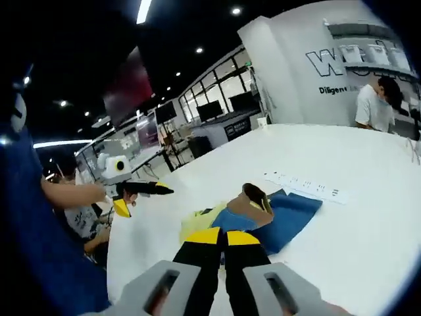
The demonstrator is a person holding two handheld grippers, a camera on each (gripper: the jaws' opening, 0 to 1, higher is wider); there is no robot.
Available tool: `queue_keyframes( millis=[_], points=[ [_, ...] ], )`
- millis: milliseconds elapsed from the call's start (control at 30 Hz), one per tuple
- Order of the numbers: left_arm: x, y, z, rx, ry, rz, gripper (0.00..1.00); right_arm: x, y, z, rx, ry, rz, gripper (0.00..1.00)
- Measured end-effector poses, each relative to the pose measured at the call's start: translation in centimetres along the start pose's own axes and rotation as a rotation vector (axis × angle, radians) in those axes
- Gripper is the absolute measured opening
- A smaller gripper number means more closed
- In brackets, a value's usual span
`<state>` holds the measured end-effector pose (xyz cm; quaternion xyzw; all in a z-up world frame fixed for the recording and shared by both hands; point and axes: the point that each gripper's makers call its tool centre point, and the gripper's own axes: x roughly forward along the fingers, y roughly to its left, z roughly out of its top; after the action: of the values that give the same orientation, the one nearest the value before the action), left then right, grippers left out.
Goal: Fold the garment on the visible template until the final outline fits inside the template.
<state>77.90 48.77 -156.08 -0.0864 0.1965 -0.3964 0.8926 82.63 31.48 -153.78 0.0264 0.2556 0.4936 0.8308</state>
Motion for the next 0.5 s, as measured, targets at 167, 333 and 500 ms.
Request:
queue_keyframes(
  millis=[167, 333, 500],
  points=[
    [3.2, -2.5, -0.1, 0.009, 0.025, -0.068, 0.74, -4.0, 2.2, -0.9, -0.156, 0.141, 0.075, 0.0],
    [5.3, -3.7, -0.1, 0.016, 0.038, -0.109, 0.72, -6.9, 2.9, -1.7, -0.237, 0.212, 0.084, 0.0],
    [8.4, -5.5, 0.3, 0.031, 0.048, -0.149, 0.69, -9.6, 3.5, -1.6, -0.299, 0.264, 0.085, 0.0]
  ],
)
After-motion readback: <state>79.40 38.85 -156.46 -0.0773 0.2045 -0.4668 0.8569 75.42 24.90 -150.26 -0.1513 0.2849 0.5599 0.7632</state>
